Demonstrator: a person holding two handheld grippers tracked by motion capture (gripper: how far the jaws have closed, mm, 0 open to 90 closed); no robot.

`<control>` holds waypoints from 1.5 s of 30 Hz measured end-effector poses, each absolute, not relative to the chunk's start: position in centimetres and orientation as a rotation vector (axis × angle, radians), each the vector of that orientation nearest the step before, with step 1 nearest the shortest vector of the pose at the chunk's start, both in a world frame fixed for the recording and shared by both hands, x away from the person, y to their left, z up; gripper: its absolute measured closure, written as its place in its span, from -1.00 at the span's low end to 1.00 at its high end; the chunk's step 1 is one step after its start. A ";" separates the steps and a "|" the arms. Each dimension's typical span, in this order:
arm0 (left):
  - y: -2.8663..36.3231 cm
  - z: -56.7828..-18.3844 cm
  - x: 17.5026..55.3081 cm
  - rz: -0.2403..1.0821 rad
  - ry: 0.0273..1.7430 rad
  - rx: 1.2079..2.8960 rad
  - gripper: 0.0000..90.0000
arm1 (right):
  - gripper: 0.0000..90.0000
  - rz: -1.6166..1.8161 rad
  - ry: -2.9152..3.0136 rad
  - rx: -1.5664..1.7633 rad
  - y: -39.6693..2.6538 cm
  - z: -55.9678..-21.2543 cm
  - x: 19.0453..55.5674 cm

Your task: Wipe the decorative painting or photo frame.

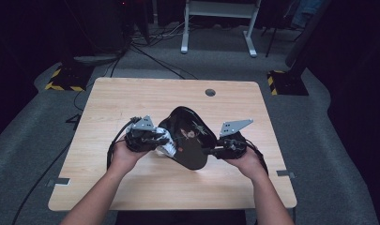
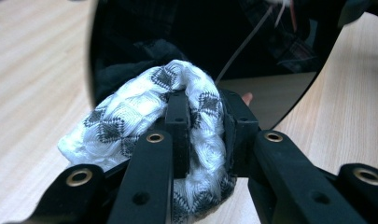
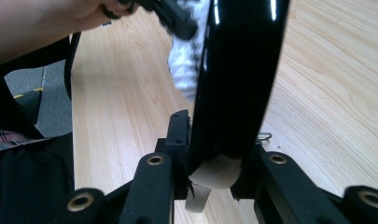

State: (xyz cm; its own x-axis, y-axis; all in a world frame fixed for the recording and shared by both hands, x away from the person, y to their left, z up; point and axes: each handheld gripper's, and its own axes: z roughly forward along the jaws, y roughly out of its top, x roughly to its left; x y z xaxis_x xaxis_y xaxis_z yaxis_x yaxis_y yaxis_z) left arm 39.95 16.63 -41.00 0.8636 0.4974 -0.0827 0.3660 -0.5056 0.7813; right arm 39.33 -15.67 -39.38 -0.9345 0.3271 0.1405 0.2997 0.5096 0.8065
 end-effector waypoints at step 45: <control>11.3 -40.2 38.7 0.154 0.435 2.208 0.69 | 0.67 1.439 2.688 0.598 -16.0 -39.4 39.7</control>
